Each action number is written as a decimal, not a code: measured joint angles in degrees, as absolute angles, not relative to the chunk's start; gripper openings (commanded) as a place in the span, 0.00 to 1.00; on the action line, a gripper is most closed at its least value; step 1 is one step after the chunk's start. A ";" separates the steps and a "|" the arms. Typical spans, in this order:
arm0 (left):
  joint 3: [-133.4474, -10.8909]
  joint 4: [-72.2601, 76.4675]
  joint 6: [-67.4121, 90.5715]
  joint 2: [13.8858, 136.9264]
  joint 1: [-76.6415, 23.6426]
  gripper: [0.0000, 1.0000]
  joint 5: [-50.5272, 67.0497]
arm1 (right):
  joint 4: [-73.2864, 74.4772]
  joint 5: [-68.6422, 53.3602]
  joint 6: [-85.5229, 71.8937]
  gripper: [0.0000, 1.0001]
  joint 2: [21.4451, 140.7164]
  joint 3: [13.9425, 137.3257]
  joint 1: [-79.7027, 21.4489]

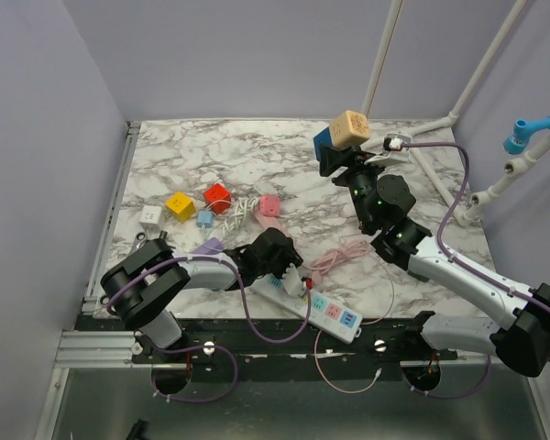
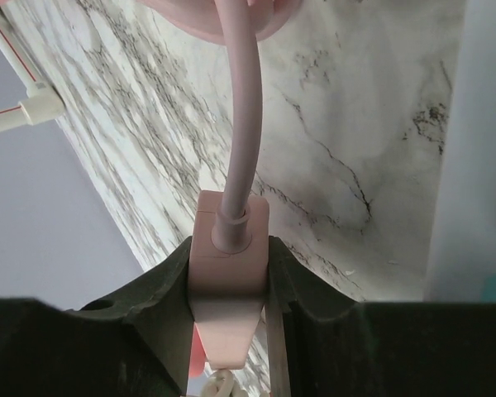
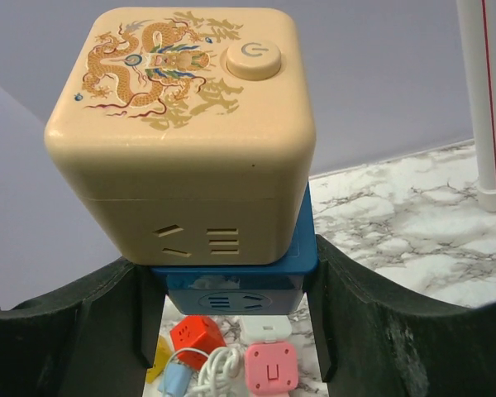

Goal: Pull the plug off the socket
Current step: Remove the plug from the socket.

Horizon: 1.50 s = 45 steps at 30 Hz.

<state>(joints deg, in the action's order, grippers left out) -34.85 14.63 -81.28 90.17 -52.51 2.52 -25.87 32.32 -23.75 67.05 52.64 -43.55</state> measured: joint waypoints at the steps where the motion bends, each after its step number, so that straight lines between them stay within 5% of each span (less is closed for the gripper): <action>1: -34.87 15.29 -81.17 90.59 -52.42 0.11 2.20 | -25.36 32.08 -23.73 0.01 66.94 52.64 -43.55; 4: -35.24 16.82 -80.68 92.03 -52.18 0.87 1.28 | -23.57 30.13 -23.53 0.01 66.04 52.40 -43.55; 5: -35.42 17.08 -80.47 92.38 -52.12 0.98 1.04 | -22.87 29.10 -23.46 0.01 65.45 52.31 -43.55; 13: -37.17 14.94 -74.61 90.59 -51.18 0.98 -1.15 | -16.12 20.58 -23.49 0.01 58.30 51.35 -43.55; 24: -48.90 -16.27 -64.97 66.52 -50.81 0.98 -0.36 | -1.69 14.37 -23.99 0.01 56.25 50.83 -43.55; 31: -65.19 -35.20 -52.66 56.93 -39.68 0.98 14.22 | 4.25 6.26 -20.45 0.01 58.15 53.19 -43.48; 45: -83.31 -51.22 -39.20 64.42 -26.81 0.99 44.25 | 9.74 -12.69 1.58 0.01 67.42 59.24 -49.15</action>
<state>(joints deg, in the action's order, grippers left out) -83.31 -51.22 -39.20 64.42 -26.81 44.25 9.74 -12.69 1.58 67.42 59.24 -49.15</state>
